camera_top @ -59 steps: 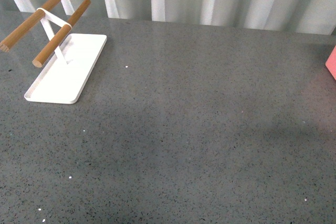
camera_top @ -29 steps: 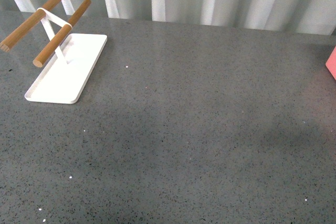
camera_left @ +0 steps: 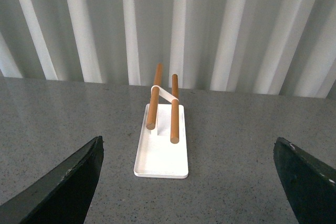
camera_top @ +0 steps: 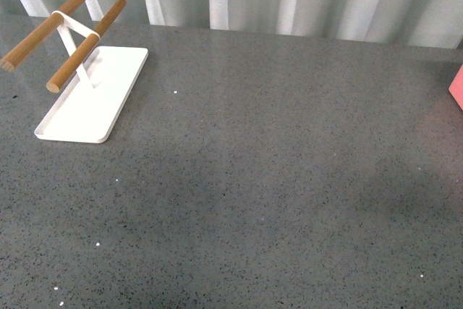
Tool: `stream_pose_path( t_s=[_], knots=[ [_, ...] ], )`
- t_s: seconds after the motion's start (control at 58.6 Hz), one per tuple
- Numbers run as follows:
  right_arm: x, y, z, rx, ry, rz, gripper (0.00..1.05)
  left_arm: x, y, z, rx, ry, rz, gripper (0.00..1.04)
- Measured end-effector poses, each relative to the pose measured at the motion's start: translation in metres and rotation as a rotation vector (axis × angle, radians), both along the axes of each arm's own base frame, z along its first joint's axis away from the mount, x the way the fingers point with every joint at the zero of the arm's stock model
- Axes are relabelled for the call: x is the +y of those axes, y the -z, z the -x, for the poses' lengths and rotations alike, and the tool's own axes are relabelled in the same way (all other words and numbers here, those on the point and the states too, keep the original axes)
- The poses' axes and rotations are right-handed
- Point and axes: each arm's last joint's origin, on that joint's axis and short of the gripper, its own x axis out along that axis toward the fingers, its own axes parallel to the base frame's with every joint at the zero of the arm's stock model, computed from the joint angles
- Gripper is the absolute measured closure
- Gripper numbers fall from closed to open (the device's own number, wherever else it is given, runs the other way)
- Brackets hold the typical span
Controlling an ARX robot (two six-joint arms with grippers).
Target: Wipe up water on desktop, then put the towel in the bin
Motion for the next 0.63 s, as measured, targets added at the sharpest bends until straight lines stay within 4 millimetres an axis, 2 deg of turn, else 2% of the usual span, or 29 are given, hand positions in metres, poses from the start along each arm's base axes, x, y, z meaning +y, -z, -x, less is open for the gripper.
stream_pose_path(
  t_s=[0.136, 0.273, 0.358, 0.631],
  knots=[
    [0.0000, 0.0000, 0.0000, 0.000, 0.000, 0.000, 0.48, 0.0000, 0.0000, 0.0000, 0.000, 0.000, 0.000, 0.07],
    [0.0000, 0.0001, 0.0000, 0.001, 0.000, 0.000, 0.25, 0.0000, 0.0000, 0.0000, 0.000, 0.000, 0.000, 0.07],
    [0.0000, 0.0001, 0.0000, 0.001, 0.000, 0.000, 0.06, 0.0000, 0.0000, 0.0000, 0.000, 0.000, 0.000, 0.07],
    [0.0000, 0.0001, 0.0000, 0.001, 0.000, -0.001, 0.07, 0.0000, 0.0000, 0.0000, 0.000, 0.000, 0.000, 0.07]
  ],
)
